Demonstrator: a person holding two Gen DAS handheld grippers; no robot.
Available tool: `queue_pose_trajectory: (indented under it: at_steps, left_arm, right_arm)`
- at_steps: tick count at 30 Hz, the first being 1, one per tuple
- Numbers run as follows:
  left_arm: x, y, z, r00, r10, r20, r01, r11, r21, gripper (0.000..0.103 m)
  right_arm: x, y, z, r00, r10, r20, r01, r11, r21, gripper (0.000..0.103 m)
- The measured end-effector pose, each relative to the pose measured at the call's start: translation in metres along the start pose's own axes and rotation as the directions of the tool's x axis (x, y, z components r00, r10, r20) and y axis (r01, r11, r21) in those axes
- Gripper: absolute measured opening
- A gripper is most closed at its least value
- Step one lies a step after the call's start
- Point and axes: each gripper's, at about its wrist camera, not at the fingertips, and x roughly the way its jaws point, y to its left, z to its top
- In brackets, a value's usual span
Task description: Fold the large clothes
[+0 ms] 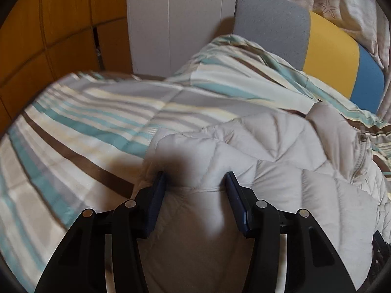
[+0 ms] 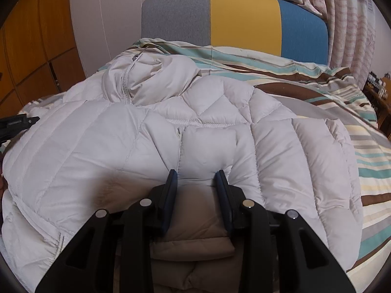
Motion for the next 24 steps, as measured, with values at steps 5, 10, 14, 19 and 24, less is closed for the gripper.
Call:
queue_pose_trajectory:
  at_steps: [5,10,14,19,24]
  left_arm:
    - [0.016,0.012,-0.011,0.999,-0.051,-0.002,0.051,0.998,-0.045,0.051]
    - [0.013,0.010,-0.011,0.999,-0.042,-0.002,0.042,0.999,-0.030,0.053]
    - [-0.020,0.014,-0.013,1.000,0.006,0.007,-0.006,0.999,-0.033,0.083]
    - [-0.075,0.017,-0.035,0.995,-0.043,0.085,0.053,0.992,-0.119,0.086]
    - [-0.069,-0.025,-0.053,0.998,-0.056,0.032,0.054,0.997,0.062,0.086]
  right_arm:
    - [0.002,0.005,-0.001,1.000,-0.008,-0.003,0.008,1.000,-0.017,0.033]
    - [0.004,0.002,0.000,1.000,0.004,-0.007,-0.004,1.000,-0.008,0.033]
    - [0.003,0.001,0.000,1.000,0.009,-0.001,-0.009,1.000,-0.004,0.033]
    - [-0.001,0.000,0.001,1.000,0.010,-0.002,-0.010,1.000,-0.006,0.034]
    - [-0.014,-0.002,0.008,1.000,0.011,-0.023,-0.011,1.000,-0.005,0.051]
